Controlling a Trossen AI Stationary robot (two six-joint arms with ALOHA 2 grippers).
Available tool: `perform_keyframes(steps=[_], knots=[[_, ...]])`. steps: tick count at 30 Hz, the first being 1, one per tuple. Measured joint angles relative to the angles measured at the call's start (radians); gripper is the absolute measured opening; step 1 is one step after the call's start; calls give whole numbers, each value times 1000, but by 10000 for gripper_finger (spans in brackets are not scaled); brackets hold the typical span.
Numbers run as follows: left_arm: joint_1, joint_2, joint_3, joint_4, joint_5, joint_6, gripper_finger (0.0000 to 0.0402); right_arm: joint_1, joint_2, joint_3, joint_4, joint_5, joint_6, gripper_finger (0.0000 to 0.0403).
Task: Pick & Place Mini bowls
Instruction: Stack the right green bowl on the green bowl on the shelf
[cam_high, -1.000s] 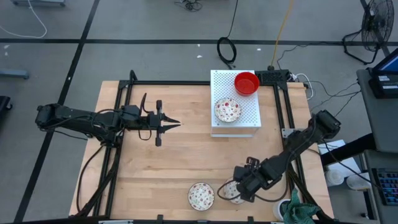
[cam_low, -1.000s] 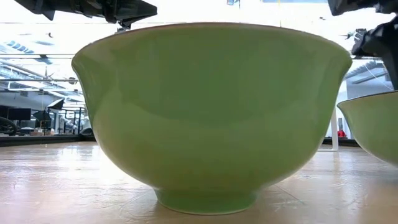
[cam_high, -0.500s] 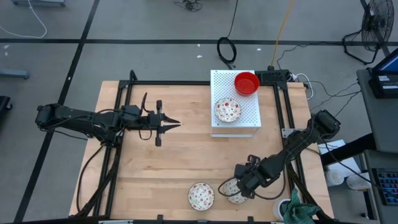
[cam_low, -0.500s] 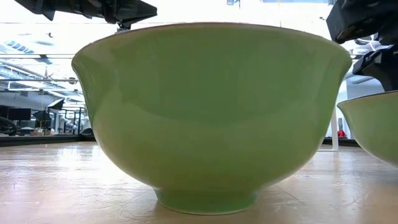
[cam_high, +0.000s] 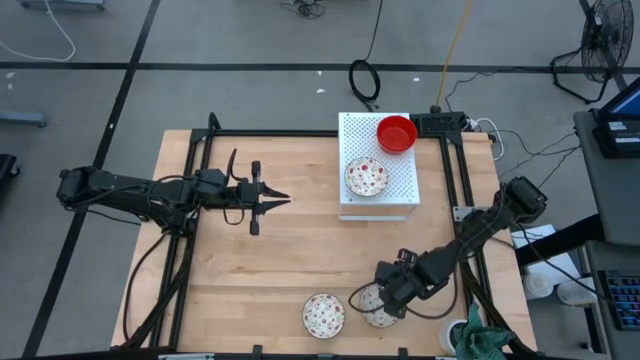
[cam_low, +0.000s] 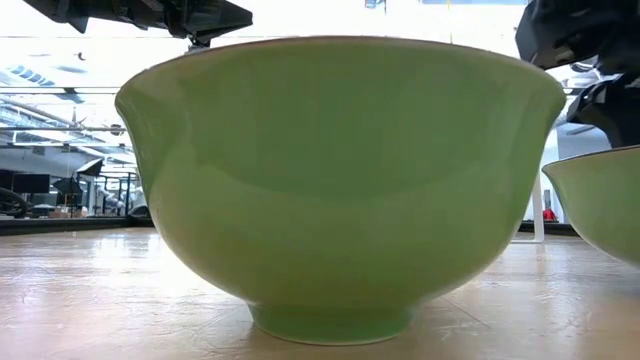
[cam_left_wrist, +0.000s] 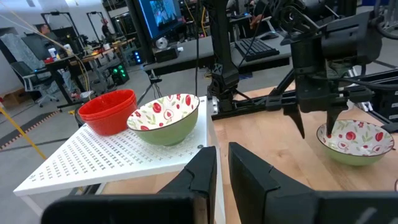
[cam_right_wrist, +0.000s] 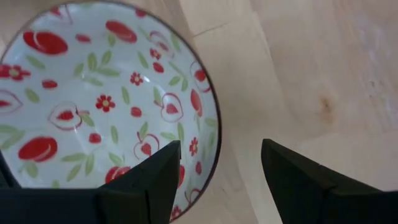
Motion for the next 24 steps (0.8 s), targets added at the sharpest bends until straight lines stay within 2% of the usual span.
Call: perform_keyframes(steps=[8, 24], knots=[[0, 0, 0, 0, 0, 0, 49, -23, 0, 0, 1, 0, -9, 210], [0, 0, 0, 0, 0, 0, 49, -23, 0, 0, 38, 2, -162, 210]])
